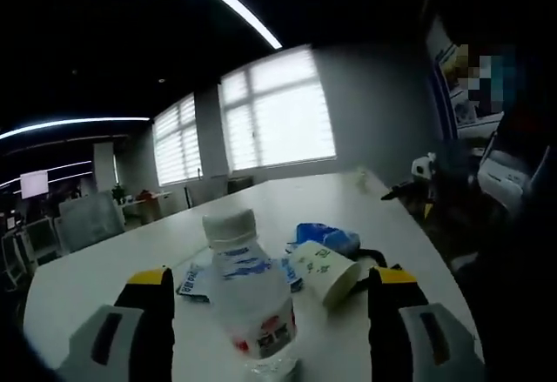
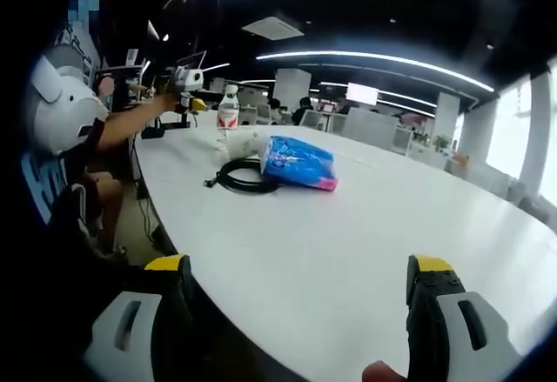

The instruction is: Arrange the tabletop items into an orderly group along one side of the table until the central work area is clear of visible clutter.

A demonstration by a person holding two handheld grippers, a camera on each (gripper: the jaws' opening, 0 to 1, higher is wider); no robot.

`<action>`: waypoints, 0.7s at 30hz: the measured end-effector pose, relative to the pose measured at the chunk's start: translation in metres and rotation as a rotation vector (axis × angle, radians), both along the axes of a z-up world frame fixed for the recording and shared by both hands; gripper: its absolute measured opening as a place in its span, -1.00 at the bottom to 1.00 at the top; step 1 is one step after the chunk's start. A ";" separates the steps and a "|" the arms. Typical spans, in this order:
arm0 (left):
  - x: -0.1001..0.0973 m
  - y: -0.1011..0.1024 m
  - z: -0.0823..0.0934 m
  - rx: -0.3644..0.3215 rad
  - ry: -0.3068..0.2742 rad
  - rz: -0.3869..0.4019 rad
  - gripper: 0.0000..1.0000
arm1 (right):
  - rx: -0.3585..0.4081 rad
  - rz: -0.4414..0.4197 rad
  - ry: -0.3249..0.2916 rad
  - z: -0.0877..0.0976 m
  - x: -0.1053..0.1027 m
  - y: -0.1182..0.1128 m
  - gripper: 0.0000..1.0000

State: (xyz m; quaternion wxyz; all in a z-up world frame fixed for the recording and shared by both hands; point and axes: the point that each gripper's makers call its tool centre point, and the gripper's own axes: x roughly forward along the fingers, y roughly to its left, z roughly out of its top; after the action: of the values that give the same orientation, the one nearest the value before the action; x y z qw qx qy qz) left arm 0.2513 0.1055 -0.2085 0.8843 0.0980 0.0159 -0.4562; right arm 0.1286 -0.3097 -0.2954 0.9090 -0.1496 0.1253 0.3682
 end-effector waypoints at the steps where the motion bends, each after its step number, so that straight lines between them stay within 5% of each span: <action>1: 0.002 0.001 0.000 -0.008 -0.003 -0.007 0.82 | 0.012 0.004 -0.001 0.002 -0.001 0.001 1.00; 10: 0.011 -0.007 -0.008 0.017 -0.023 -0.082 0.70 | 0.011 0.012 0.000 0.005 0.003 0.007 1.00; 15: 0.009 -0.011 -0.018 0.010 0.039 -0.150 0.69 | 0.002 0.022 0.003 0.003 0.003 0.009 1.00; 21: 0.023 -0.002 -0.034 0.029 0.092 -0.181 0.44 | 0.000 0.025 0.002 0.003 0.003 0.011 1.00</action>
State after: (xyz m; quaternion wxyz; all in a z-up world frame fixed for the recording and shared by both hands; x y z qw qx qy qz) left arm 0.2745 0.1031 -0.2427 0.8362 0.0908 0.0542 -0.5381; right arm 0.1318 -0.2991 -0.2920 0.9041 -0.1509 0.1243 0.3799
